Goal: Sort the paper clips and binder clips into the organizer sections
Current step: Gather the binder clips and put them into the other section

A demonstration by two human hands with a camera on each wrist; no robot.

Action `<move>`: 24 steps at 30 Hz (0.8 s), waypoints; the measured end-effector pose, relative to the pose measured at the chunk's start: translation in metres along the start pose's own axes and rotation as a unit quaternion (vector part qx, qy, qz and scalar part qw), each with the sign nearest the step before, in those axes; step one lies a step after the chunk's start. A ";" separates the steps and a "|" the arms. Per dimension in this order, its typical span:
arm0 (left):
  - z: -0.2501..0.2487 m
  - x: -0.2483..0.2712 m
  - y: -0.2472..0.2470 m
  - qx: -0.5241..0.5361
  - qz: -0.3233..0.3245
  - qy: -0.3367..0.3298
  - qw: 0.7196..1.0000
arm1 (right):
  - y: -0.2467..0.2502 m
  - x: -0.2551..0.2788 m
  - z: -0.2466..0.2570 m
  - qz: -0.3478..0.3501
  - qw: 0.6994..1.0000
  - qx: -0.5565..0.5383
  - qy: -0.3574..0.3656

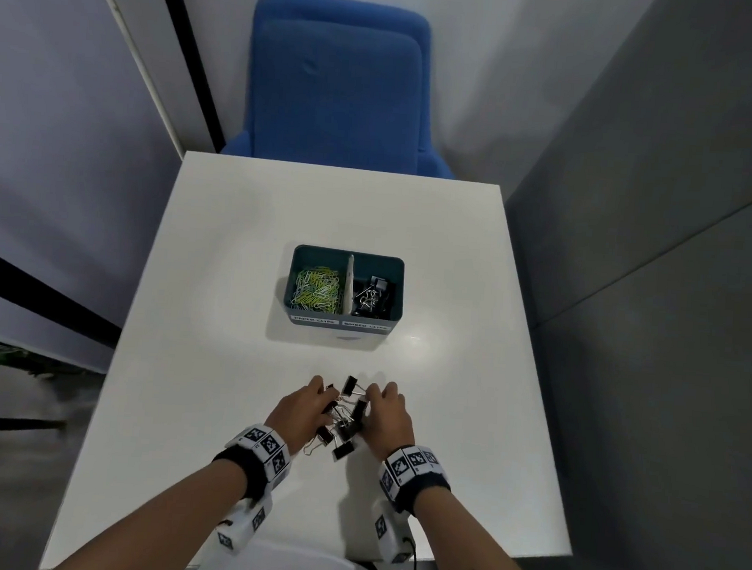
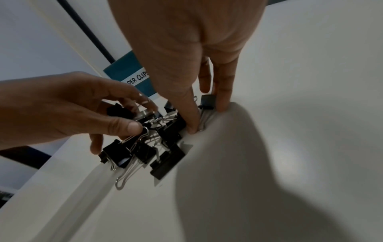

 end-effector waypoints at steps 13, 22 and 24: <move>-0.050 -0.044 0.107 0.049 -0.180 -0.077 0.979 | 0.014 0.010 -0.037 -0.017 0.999 -0.040 -0.020; -0.067 -0.086 0.150 -0.015 -0.191 -0.060 0.980 | 0.005 0.024 -0.031 0.025 0.993 0.060 0.096; -0.058 -0.074 0.132 -0.031 -0.174 -0.083 0.981 | 0.006 0.020 -0.037 0.028 0.995 0.048 0.083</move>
Point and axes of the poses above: each hand's wrist, its own x-axis away from the middle knuckle, its own y-axis out of the back of the hand, z = x × y, the point moved 6 cm from there along -x, towards the middle knuckle, and after that the axes turned 10 degrees about -y, right-handed, at the moved point
